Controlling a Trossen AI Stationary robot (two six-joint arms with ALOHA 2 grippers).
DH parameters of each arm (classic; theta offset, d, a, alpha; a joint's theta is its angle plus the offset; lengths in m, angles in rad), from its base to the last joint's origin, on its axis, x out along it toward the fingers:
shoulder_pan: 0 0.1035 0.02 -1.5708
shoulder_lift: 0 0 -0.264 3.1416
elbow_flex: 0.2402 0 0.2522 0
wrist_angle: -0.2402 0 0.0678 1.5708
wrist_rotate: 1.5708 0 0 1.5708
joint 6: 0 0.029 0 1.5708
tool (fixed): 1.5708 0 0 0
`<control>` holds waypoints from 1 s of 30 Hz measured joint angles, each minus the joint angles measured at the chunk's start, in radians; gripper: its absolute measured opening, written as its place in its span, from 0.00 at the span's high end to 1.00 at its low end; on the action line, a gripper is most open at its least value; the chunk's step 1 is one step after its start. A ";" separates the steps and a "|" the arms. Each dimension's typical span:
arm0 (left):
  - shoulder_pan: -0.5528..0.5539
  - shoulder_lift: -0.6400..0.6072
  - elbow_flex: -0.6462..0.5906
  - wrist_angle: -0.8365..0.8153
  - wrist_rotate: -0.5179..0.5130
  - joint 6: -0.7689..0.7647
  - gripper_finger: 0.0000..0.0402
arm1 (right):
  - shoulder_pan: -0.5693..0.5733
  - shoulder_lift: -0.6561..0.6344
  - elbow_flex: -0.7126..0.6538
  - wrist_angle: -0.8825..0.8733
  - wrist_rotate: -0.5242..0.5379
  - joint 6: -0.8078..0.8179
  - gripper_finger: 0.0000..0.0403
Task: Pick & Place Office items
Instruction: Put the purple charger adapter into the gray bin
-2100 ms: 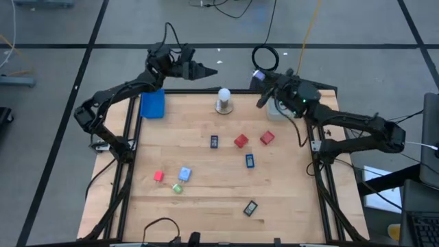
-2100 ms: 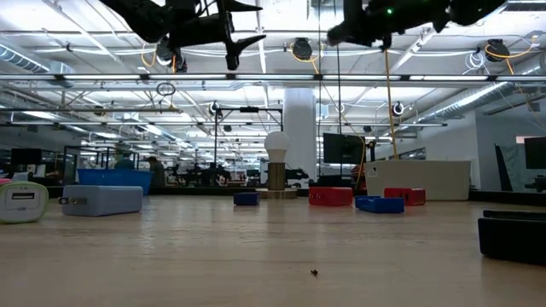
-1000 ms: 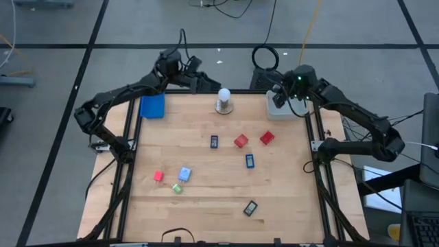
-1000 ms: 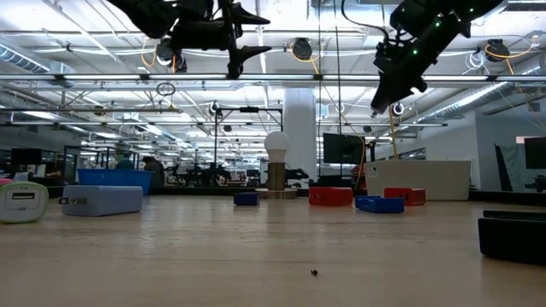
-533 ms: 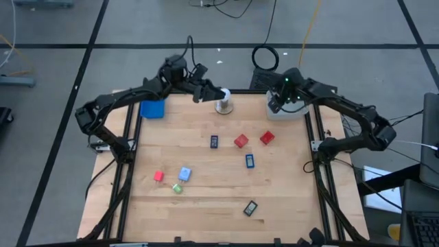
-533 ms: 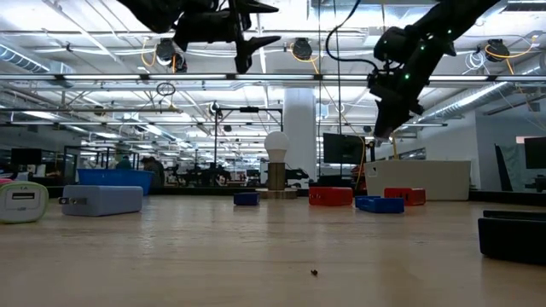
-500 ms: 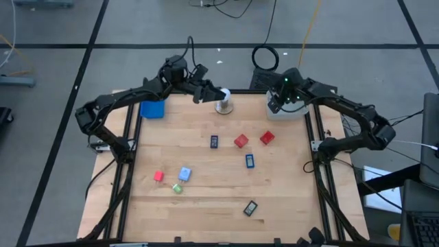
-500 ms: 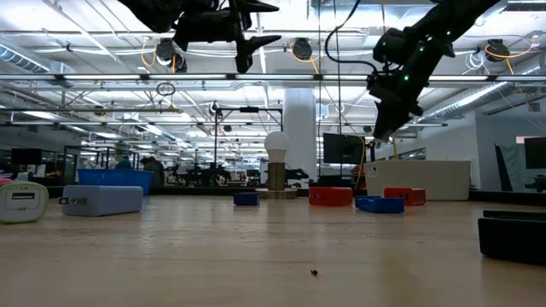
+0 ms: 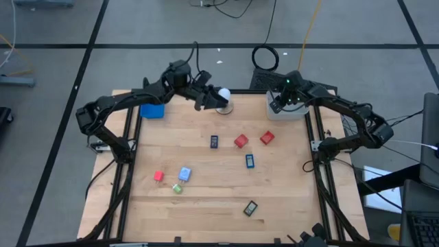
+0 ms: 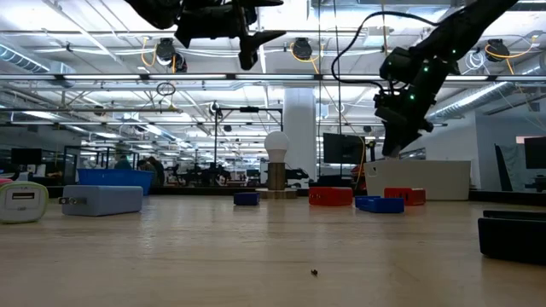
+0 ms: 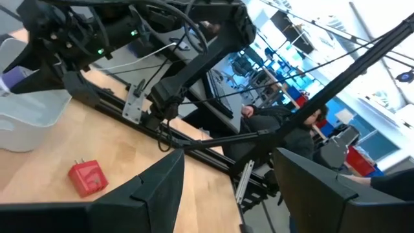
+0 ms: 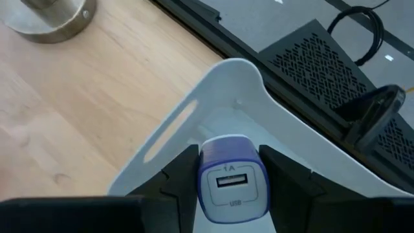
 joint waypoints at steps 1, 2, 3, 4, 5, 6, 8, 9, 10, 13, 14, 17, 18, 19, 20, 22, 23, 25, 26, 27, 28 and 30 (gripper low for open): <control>-0.002 0.000 0.000 -0.006 -0.006 0.004 0.41 | -0.004 0.000 -0.008 0.014 -0.001 0.000 0.68; -0.005 0.000 0.000 -0.012 -0.009 0.007 0.41 | -0.004 0.000 -0.016 0.029 -0.001 0.000 0.68; -0.006 0.000 0.000 -0.016 -0.010 0.007 0.41 | -0.004 0.000 -0.025 0.040 0.000 0.005 0.68; -0.008 0.000 0.000 -0.021 -0.015 0.007 0.41 | -0.004 0.000 -0.034 0.046 0.000 0.015 0.68; -0.010 0.000 0.000 -0.026 -0.019 0.008 0.41 | -0.004 0.000 -0.041 0.052 -0.001 0.023 0.68; -0.012 0.000 0.000 -0.032 -0.026 0.008 0.41 | -0.004 0.000 -0.048 0.061 -0.001 0.029 0.68; -0.016 0.001 0.000 -0.036 -0.036 0.008 0.41 | -0.004 0.000 -0.067 0.080 -0.001 0.039 0.68; -0.018 0.001 0.000 -0.035 -0.037 0.008 0.41 | -0.003 0.000 -0.078 0.088 -0.001 0.048 0.68; -0.019 0.001 0.000 -0.035 -0.038 0.008 0.41 | -0.003 0.000 -0.089 0.095 -0.002 0.056 0.68; -0.021 0.001 0.000 -0.035 -0.044 0.006 0.41 | -0.003 0.000 -0.112 0.115 -0.027 0.086 0.68; -0.021 0.001 0.000 -0.035 -0.045 0.005 0.41 | -0.001 0.000 -0.118 0.119 -0.031 0.099 0.68; -0.021 0.001 0.000 -0.035 -0.045 0.003 0.41 | 0.010 0.000 -0.130 0.131 -0.060 0.130 0.67; -0.021 0.001 0.000 -0.035 -0.045 0.003 0.41 | 0.017 0.000 -0.132 0.146 -0.074 0.136 0.67; -0.021 0.001 0.000 -0.035 -0.045 0.003 0.41 | 0.026 0.000 -0.133 0.161 -0.080 0.142 0.67; -0.021 0.001 0.000 -0.035 -0.045 0.003 0.41 | 0.034 0.000 -0.133 0.171 -0.079 0.149 0.66; -0.021 0.001 0.000 -0.034 -0.045 0.000 0.41 | 0.050 0.000 -0.133 0.185 -0.078 0.158 0.64; -0.021 0.001 0.000 -0.034 -0.045 -0.001 0.41 | 0.057 0.000 -0.134 0.197 -0.078 0.159 0.63; -0.021 0.001 0.000 -0.034 -0.045 -0.002 0.41 | 0.067 -0.001 -0.134 0.214 -0.078 0.159 0.61; -0.021 0.001 0.000 -0.034 -0.045 -0.004 0.41 | 0.070 -0.001 -0.134 0.217 -0.078 0.159 0.61; -0.021 0.001 0.000 -0.034 -0.045 -0.005 0.41 | 0.073 -0.001 -0.134 0.218 -0.077 0.159 0.60; -0.021 0.001 0.000 -0.034 -0.045 -0.005 0.41 | 0.076 -0.001 -0.134 0.219 -0.076 0.159 0.59; -0.021 0.001 0.000 -0.034 -0.045 -0.005 0.41 | 0.076 -0.001 -0.134 0.221 -0.077 0.159 0.57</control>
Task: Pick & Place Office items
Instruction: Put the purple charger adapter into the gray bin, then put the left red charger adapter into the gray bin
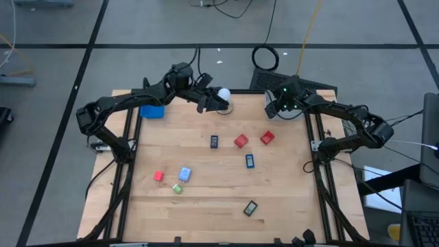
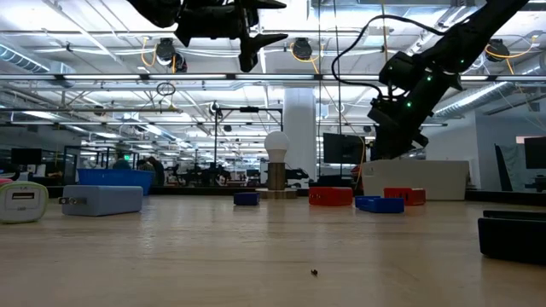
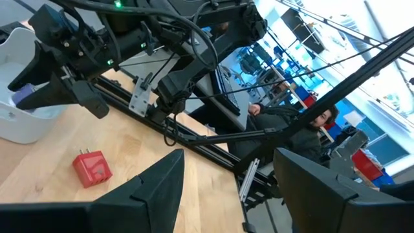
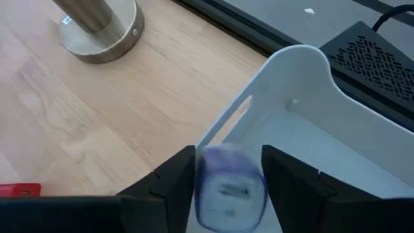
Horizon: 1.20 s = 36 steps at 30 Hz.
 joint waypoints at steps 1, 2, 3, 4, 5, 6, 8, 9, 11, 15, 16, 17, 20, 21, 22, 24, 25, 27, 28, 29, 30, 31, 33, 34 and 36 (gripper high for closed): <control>0.000 0.000 0.000 0.000 0.000 -0.001 0.41 | 0.000 0.000 0.000 0.000 -0.001 0.000 0.56; 0.000 0.000 0.000 0.000 0.000 -0.004 0.41 | 0.000 0.000 0.000 0.000 -0.001 0.001 0.55; 0.000 0.000 0.000 0.000 0.000 -0.005 0.41 | 0.000 0.000 0.000 0.000 0.000 0.007 0.54; 0.000 0.000 0.000 0.000 0.000 -0.009 0.41 | 0.000 0.000 0.000 0.000 0.000 0.013 0.53; 0.000 0.000 0.000 0.000 0.000 -0.010 0.41 | 0.000 0.000 0.000 0.000 0.000 0.018 0.53; 0.000 0.000 0.000 0.000 0.000 -0.011 0.41 | 0.000 0.000 0.000 0.000 0.000 0.023 0.52; 0.000 0.000 0.000 0.000 0.000 -0.012 0.41 | 0.000 0.000 0.000 0.000 -0.002 0.026 0.50; 0.000 0.000 0.000 0.000 0.000 -0.013 0.41 | 0.000 0.000 0.000 0.000 -0.002 0.028 0.49; 0.000 0.000 0.000 0.000 0.000 -0.015 0.41 | 0.000 0.000 0.000 0.000 -0.002 0.047 0.47; 0.000 0.000 0.000 0.000 0.001 -0.029 0.41 | 0.000 -0.004 0.000 0.008 -0.003 0.089 0.46; 0.000 0.000 0.000 0.000 0.001 -0.032 0.41 | 0.000 -0.011 0.000 0.009 -0.003 0.096 0.46; 0.001 0.000 0.000 0.000 0.001 -0.036 0.41 | 0.000 -0.017 0.000 0.016 -0.010 0.100 0.46; 0.010 0.000 0.000 0.000 0.011 -0.035 0.41 | 0.000 -0.050 0.000 0.057 -0.111 0.095 0.47; 0.015 0.000 0.000 0.000 0.015 -0.034 0.41 | 0.000 -0.067 0.000 0.091 -0.142 0.097 0.47; 0.020 0.000 0.000 0.001 0.020 -0.034 0.41 | 0.001 -0.089 0.000 0.128 -0.163 0.100 0.48; 0.029 0.000 0.000 0.001 0.029 -0.034 0.41 | 0.002 -0.138 0.000 0.192 -0.187 0.104 0.49; 0.033 -0.001 0.000 0.001 0.029 -0.034 0.41 | 0.004 -0.165 0.000 0.216 -0.185 0.104 0.49; 0.044 -0.014 -0.002 -0.002 0.029 -0.030 0.41 | 0.009 -0.226 0.000 0.248 -0.178 0.094 0.50; 0.048 -0.022 -0.002 0.001 0.028 -0.020 0.41 | 0.013 -0.257 0.000 0.265 -0.178 0.080 0.50; 0.051 -0.036 -0.002 0.005 0.022 -0.007 0.41 | 0.019 -0.288 0.001 0.278 -0.178 0.062 0.50; 0.057 -0.053 -0.002 0.001 0.016 0.003 0.41 | 0.026 -0.316 0.001 0.288 -0.177 0.045 0.50; 0.063 -0.068 -0.002 0.001 0.011 0.013 0.41 | 0.034 -0.341 0.001 0.293 -0.166 0.030 0.50; 0.070 -0.103 -0.002 0.001 -0.006 0.034 0.41 | 0.055 -0.384 0.001 0.294 -0.117 0.003 0.50; 0.073 -0.122 -0.002 -0.001 -0.016 0.042 0.41 | 0.064 -0.401 0.001 0.294 -0.101 -0.013 0.50; 0.083 -0.158 -0.002 -0.015 -0.033 0.054 0.41 | 0.074 -0.427 0.001 0.294 -0.089 -0.029 0.50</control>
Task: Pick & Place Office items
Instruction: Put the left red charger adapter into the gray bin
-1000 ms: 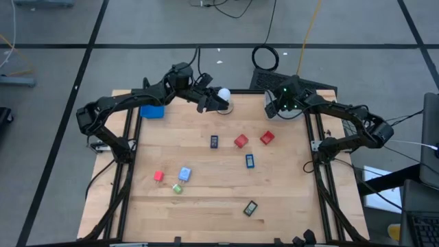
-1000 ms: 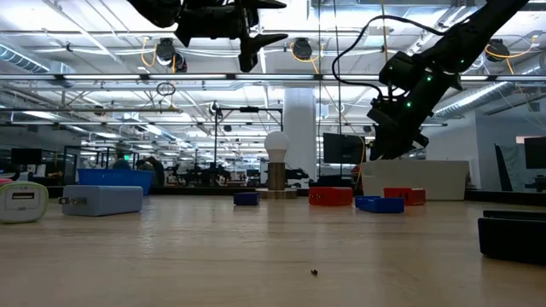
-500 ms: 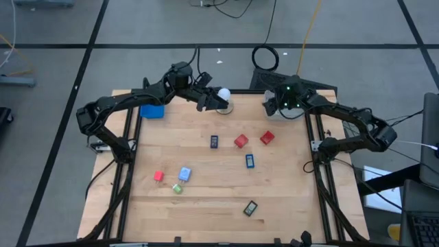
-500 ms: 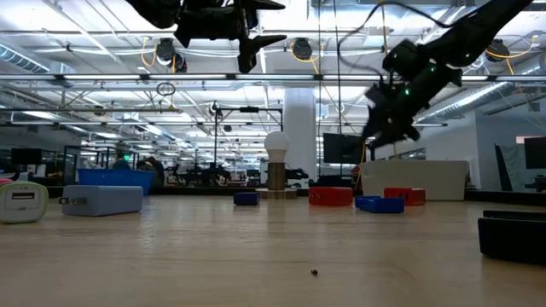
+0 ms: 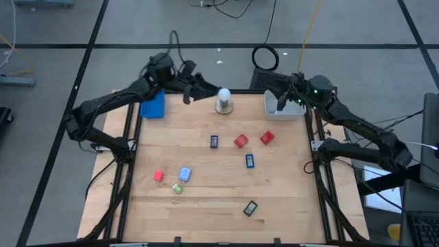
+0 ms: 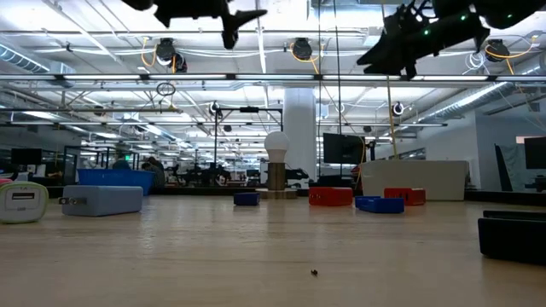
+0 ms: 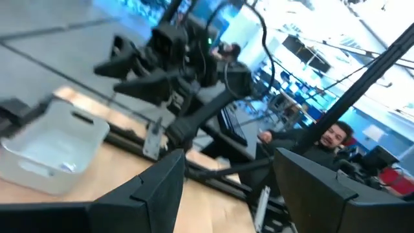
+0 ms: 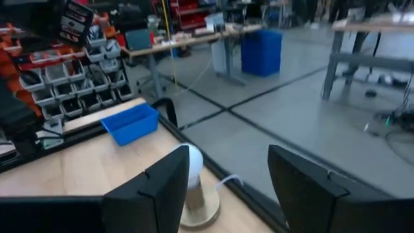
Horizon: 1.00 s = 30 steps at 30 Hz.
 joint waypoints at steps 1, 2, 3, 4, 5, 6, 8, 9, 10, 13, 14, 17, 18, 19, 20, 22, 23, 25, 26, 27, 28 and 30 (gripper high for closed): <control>0.002 -0.017 0.000 -0.005 -0.012 0.003 0.41 | 0.004 -0.010 0.000 0.003 0.000 -0.001 0.50; 0.003 -0.034 0.000 -0.012 -0.021 0.003 0.41 | 0.005 -0.016 0.000 0.006 -0.014 0.000 0.50; 0.005 -0.051 0.000 -0.026 -0.038 0.001 0.41 | 0.006 -0.021 0.000 0.010 -0.026 0.003 0.50; 0.008 -0.068 0.000 -0.039 -0.054 -0.004 0.41 | 0.006 -0.025 0.000 0.012 -0.045 0.008 0.50; 0.008 -0.085 0.000 -0.051 -0.074 -0.005 0.41 | 0.006 -0.027 0.000 0.019 -0.062 0.010 0.50; 0.007 -0.102 0.000 -0.061 -0.093 -0.005 0.41 | 0.006 -0.027 0.001 0.029 -0.080 0.012 0.50; 0.004 -0.138 0.000 -0.094 -0.126 -0.001 0.41 | 0.006 -0.025 0.012 0.026 -0.116 0.014 0.50; 0.001 -0.154 0.000 -0.111 -0.142 0.007 0.41 | 0.006 -0.022 0.020 0.026 -0.133 0.006 0.50; -0.006 -0.169 0.000 -0.130 -0.163 0.018 0.41 | 0.010 -0.020 0.032 0.026 -0.152 -0.002 0.50; -0.027 -0.217 0.000 -0.208 -0.219 0.059 0.41 | 0.031 -0.011 0.077 0.024 -0.175 -0.017 0.50; -0.035 -0.232 0.000 -0.234 -0.232 0.071 0.41 | 0.041 -0.007 0.098 0.012 -0.175 -0.021 0.50; -0.053 -0.279 0.001 -0.322 -0.287 0.109 0.41 | 0.075 0.019 0.184 -0.064 -0.174 -0.042 0.50; -0.058 -0.295 0.001 -0.353 -0.310 0.124 0.41 | 0.089 0.034 0.221 -0.104 -0.173 -0.060 0.50; -0.064 -0.309 0.001 -0.381 -0.332 0.137 0.41 | 0.104 0.052 0.257 -0.150 -0.172 -0.082 0.50; -0.071 -0.321 0.001 -0.402 -0.356 0.148 0.41 | 0.120 0.074 0.295 -0.195 -0.169 -0.103 0.50; -0.082 -0.345 0.001 -0.440 -0.395 0.156 0.41 | 0.155 0.125 0.377 -0.290 -0.162 -0.134 0.50; -0.088 -0.354 0.001 -0.457 -0.407 0.158 0.41 | 0.176 0.152 0.418 -0.334 -0.151 -0.152 0.50; -0.097 -0.372 0.001 -0.470 -0.426 0.169 0.41 | 0.214 0.203 0.499 -0.420 -0.146 -0.203 0.50; -0.104 -0.380 0.001 -0.481 -0.432 0.175 0.41 | 0.234 0.228 0.539 -0.460 -0.146 -0.228 0.50; -0.109 -0.387 0.001 -0.483 -0.440 0.179 0.41 | 0.252 0.254 0.577 -0.498 -0.146 -0.252 0.50; -0.115 -0.393 0.002 -0.483 -0.454 0.179 0.41 | 0.269 0.279 0.611 -0.532 -0.146 -0.270 0.50; -0.128 -0.403 0.002 -0.492 -0.485 0.176 0.41 | 0.296 0.326 0.669 -0.597 -0.147 -0.299 0.50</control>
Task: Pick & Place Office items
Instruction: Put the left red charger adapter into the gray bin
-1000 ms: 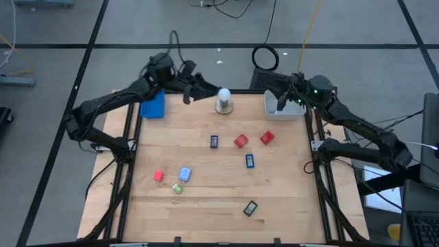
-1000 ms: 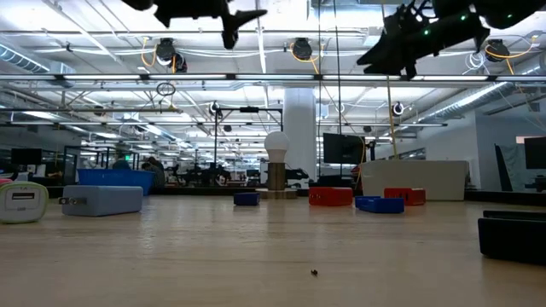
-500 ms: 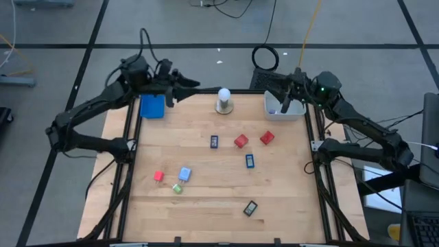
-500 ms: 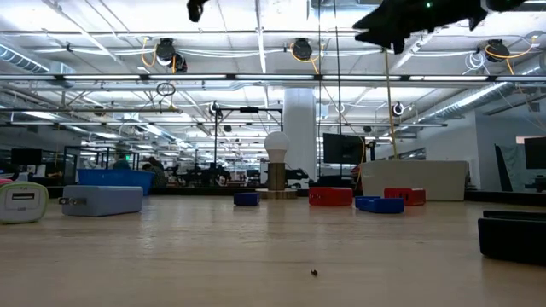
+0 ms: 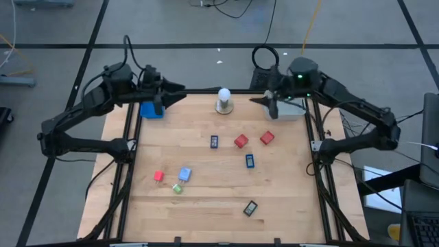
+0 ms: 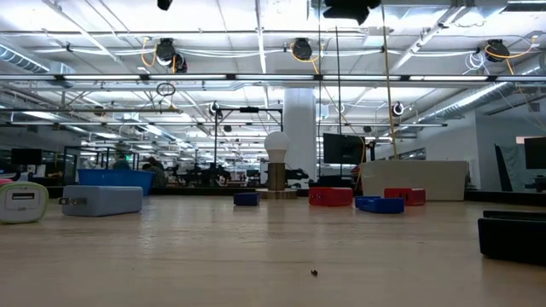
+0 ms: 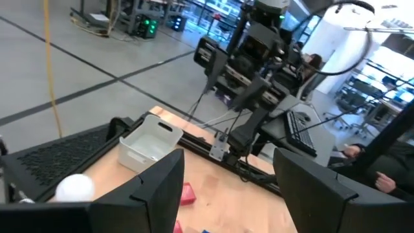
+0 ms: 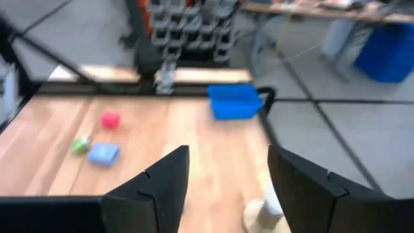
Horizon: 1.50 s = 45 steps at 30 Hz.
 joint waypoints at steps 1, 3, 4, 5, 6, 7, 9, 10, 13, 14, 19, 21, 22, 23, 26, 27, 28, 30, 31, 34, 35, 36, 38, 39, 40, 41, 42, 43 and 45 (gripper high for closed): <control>-0.006 -0.002 0.000 -0.001 -0.014 -0.003 0.41 | 0.009 0.022 0.026 -0.028 0.000 -0.011 0.50; -0.021 -0.003 0.000 -0.001 -0.045 0.000 0.41 | 0.022 0.055 0.066 -0.073 0.000 -0.028 0.50; -0.027 -0.003 0.000 -0.002 -0.056 0.002 0.41 | 0.027 0.070 0.082 -0.101 0.000 -0.037 0.50; -0.033 -0.002 0.000 -0.001 -0.072 0.002 0.41 | 0.032 0.083 0.099 -0.128 0.001 -0.044 0.50; -0.038 -0.001 0.000 -0.002 -0.089 0.000 0.41 | 0.036 0.097 0.115 -0.159 0.001 -0.048 0.50; -0.042 -0.002 0.000 -0.001 -0.105 -0.002 0.41 | 0.040 0.111 0.132 -0.201 0.001 -0.052 0.50; -0.050 0.000 0.000 -0.001 -0.136 -0.003 0.41 | 0.052 0.138 0.161 -0.283 0.001 -0.079 0.50; -0.054 0.001 0.000 -0.001 -0.151 -0.004 0.41 | 0.059 0.152 0.175 -0.317 0.002 -0.096 0.50; -0.068 0.003 0.000 -0.002 -0.186 -0.013 0.41 | 0.080 0.186 0.219 -0.403 0.021 -0.151 0.50; -0.074 0.003 0.000 -0.001 -0.199 -0.013 0.41 | 0.088 0.199 0.236 -0.429 0.038 -0.175 0.50; -0.109 0.002 0.000 -0.001 -0.270 -0.018 0.41 | 0.138 0.274 0.328 -0.570 0.146 -0.304 0.50; -0.122 0.002 0.000 -0.001 -0.292 -0.018 0.41 | 0.158 0.303 0.356 -0.611 0.188 -0.347 0.50; -0.128 0.002 0.000 0.000 -0.302 -0.018 0.41 | 0.167 0.313 0.365 -0.630 0.205 -0.371 0.50; -0.133 0.002 0.000 -0.001 -0.310 -0.018 0.41 | 0.178 0.323 0.370 -0.649 0.222 -0.390 0.50; -0.144 0.002 0.000 -0.001 -0.320 -0.020 0.41 | 0.209 0.349 0.377 -0.674 0.248 -0.434 0.50; -0.146 0.002 0.000 -0.001 -0.320 -0.020 0.41 | 0.219 0.357 0.377 -0.679 0.249 -0.435 0.50; -0.149 0.002 0.000 -0.001 -0.320 -0.020 0.41 | 0.227 0.361 0.377 -0.691 0.247 -0.436 0.50; -0.153 0.002 0.000 -0.001 -0.320 -0.020 0.41 | 0.244 0.374 0.377 -0.711 0.244 -0.438 0.50; -0.156 0.002 0.000 -0.001 -0.320 -0.020 0.41 | 0.253 0.384 0.377 -0.715 0.247 -0.442 0.50; -0.157 0.002 0.000 -0.001 -0.320 -0.020 0.41 | 0.277 0.409 0.376 -0.730 0.286 -0.455 0.50; -0.157 0.002 0.000 -0.001 -0.320 -0.020 0.41 | 0.283 0.420 0.375 -0.724 0.292 -0.456 0.50; -0.157 0.002 0.000 -0.002 -0.320 -0.020 0.41 | 0.287 0.429 0.376 -0.717 0.292 -0.458 0.50; -0.157 0.002 0.000 -0.002 -0.320 -0.014 0.41 | 0.293 0.450 0.377 -0.718 0.291 -0.459 0.50; -0.157 0.002 0.000 -0.002 -0.320 -0.013 0.41 | 0.294 0.463 0.377 -0.720 0.290 -0.459 0.50; -0.157 0.002 0.000 -0.002 -0.320 -0.013 0.41 | 0.296 0.476 0.377 -0.719 0.290 -0.459 0.50; -0.157 0.002 0.000 -0.003 -0.320 -0.013 0.41 | 0.297 0.487 0.377 -0.720 0.290 -0.459 0.50; -0.157 0.002 0.000 -0.006 -0.320 -0.013 0.41 | 0.297 0.498 0.376 -0.723 0.290 -0.459 0.50; -0.157 0.002 0.000 -0.009 -0.320 -0.013 0.41 | 0.297 0.508 0.376 -0.726 0.290 -0.459 0.50; -0.157 0.002 0.000 -0.011 -0.320 -0.013 0.41 | 0.297 0.523 0.376 -0.730 0.289 -0.459 0.50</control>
